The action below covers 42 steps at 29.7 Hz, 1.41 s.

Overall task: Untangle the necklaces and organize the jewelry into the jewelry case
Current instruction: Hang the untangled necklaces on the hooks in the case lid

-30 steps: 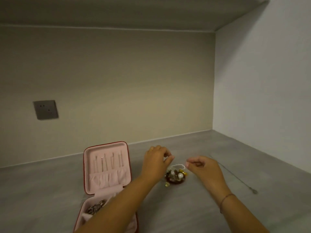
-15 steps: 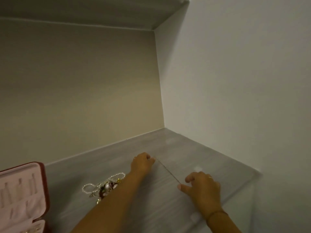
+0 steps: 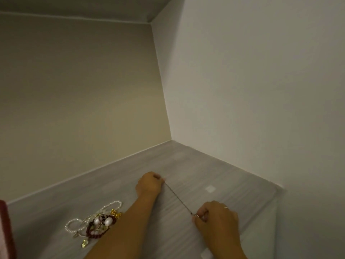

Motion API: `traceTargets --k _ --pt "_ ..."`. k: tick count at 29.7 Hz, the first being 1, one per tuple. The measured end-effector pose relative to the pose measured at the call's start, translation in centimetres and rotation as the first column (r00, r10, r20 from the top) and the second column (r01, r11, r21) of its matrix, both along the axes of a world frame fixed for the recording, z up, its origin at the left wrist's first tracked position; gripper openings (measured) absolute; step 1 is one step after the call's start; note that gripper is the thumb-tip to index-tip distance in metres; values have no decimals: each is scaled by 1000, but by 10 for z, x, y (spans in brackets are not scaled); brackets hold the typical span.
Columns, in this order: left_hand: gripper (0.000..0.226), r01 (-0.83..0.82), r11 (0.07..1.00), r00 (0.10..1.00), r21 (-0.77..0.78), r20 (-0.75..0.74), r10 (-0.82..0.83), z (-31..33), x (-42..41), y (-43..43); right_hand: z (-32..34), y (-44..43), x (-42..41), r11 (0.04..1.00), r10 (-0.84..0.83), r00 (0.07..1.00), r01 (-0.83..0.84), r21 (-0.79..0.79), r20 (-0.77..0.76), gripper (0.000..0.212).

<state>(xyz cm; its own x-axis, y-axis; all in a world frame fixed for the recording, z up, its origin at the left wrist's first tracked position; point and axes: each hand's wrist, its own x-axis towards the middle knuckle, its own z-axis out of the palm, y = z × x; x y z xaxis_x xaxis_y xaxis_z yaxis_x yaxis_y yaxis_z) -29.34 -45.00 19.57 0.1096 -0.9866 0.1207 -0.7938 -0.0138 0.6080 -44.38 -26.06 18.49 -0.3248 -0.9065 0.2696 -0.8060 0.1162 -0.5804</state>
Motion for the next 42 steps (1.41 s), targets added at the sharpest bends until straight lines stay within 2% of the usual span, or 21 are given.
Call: traceTargets --k 4,10,15,19,21,23,25,28,30,34,35,37,38,39,41,42 --pt "9 -23 999 1000 45 -20 24 1 -3 -6 -1 0 2 1000 8 999 -9 -18 -37 26" --pt "16 -94 992 993 83 74 88 5 -17 -18 -1 2 3 998 18 999 -21 -57 -36 27" --pt "27 -82 991 984 102 163 64 2 -25 -22 2 2 3 998 8 1000 -9 -61 -28 28" --pt "23 -68 993 993 96 99 58 0 -22 -19 1 -1 3 996 4 1000 -6 -83 -26 30" --pt "23 -62 996 998 65 23 61 1 -18 -20 -4 -4 6 991 -52 993 39 -131 -102 46" --pt "40 -44 997 998 59 -34 46 2 -15 -22 -6 -5 8 983 -85 994 72 -169 -65 69" --pt "37 -17 998 999 59 -26 19 5 -13 -22 -21 -11 8 979 -114 990 99 -179 -80 76" --pt "15 29 998 998 48 -60 -26 4 -12 -26 -12 -7 2 994 0 996 -9 -105 -86 56" --pt "23 21 998 995 58 -103 -15 2 -9 -28 -8 -11 3 982 -20 994 0 -187 -107 40" --pt "26 28 999 994 18 -105 -26 0 -5 -27 -13 -12 -1 981 -28 992 4 -192 -122 56" --pt "24 37 999 994 3 -107 -37 -1 -5 -26 -9 -11 -3 986 31 992 -51 -159 -124 51" --pt "24 58 998 992 -30 -109 -60 1 -6 -24 -15 -11 -5 968 71 994 -89 -234 -82 33" --pt "25 61 997 992 -39 -111 -65 0 -5 -24 -12 -10 -5 979 84 991 -102 -177 -104 28" --pt "25 72 996 991 -47 -112 -77 -1 -3 -24 -11 -9 -7 988 95 993 -103 -114 -74 26" --pt "22 97 994 988 -49 -112 -102 -3 -1 -24 -14 -9 -1 993 54 998 -57 -100 -33 29" --pt "22 102 994 989 -47 -103 -107 -4 -1 -26 -12 -11 1 990 2 999 -9 -143 -51 34"
